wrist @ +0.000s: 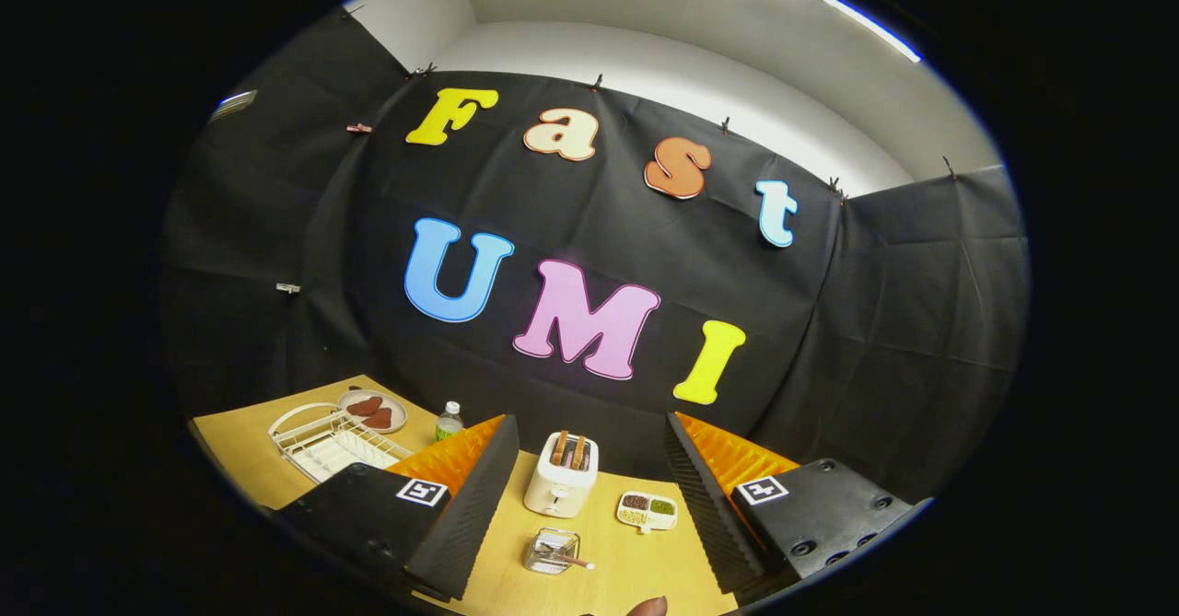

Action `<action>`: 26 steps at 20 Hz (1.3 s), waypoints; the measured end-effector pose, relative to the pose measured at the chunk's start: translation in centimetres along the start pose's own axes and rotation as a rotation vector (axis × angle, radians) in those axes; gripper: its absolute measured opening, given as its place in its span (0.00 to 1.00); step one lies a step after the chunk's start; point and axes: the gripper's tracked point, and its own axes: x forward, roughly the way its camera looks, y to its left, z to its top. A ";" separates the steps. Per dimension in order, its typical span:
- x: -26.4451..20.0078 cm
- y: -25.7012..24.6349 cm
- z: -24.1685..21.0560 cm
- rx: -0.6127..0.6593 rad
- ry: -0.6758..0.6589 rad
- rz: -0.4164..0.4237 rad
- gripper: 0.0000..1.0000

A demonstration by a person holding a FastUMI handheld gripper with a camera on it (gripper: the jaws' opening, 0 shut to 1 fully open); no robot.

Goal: Take the plate from the dish rack, then take the spoon from the basket and place it into the plate.

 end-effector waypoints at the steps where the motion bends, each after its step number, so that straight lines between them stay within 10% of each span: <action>1: 0.0 -0.2 0.0 0.005 0.002 -0.004 0.97; 17: 0.5 0.5 -0.4 0.011 0.006 0.005 0.97; 26: 9.4 10.2 -10.4 0.029 0.297 0.287 0.98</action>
